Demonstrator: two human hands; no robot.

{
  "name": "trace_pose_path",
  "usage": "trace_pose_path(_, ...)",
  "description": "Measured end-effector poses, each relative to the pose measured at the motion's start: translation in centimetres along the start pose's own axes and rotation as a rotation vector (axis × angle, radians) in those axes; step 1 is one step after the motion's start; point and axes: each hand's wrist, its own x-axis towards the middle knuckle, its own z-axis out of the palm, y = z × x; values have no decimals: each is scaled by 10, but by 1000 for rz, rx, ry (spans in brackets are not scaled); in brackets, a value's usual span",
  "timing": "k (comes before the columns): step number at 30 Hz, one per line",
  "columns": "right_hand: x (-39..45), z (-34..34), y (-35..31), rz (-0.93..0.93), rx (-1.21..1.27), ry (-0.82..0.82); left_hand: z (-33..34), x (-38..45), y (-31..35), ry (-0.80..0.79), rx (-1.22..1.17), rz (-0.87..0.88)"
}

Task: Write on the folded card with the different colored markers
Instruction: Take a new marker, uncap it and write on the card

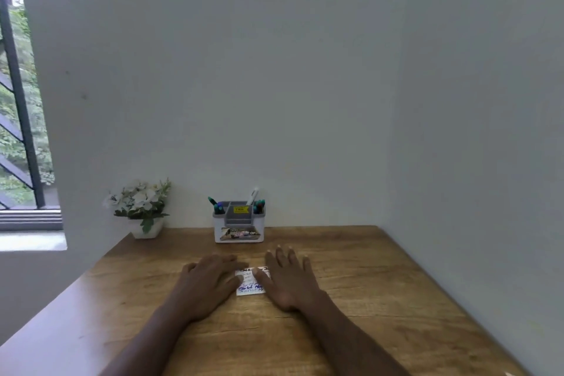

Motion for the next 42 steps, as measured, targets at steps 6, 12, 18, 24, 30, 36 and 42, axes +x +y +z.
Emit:
trace_pose_path(6,-4,-8,-3,20,1,53,-1,7,1,-125,71,13)
trace_pose_path(12,-6,3,4,7,-45,33,11,4,3,-150,94,13)
trace_pose_path(18,-12,12,7,-6,-68,31,20,-7,-2,-80,54,-36)
trace_pose_path(24,-9,8,5,12,-11,13,16,-11,2,-73,-1,-71)
trace_pose_path(30,-13,-5,4,179,84,-32,-1,-10,9,-230,-34,-112)
trace_pose_path(36,-11,-16,-4,202,16,-49,-15,-7,11,-260,-24,-130)
trace_pose_path(42,-12,-18,-4,193,11,-47,-19,-5,12,-297,-5,-132)
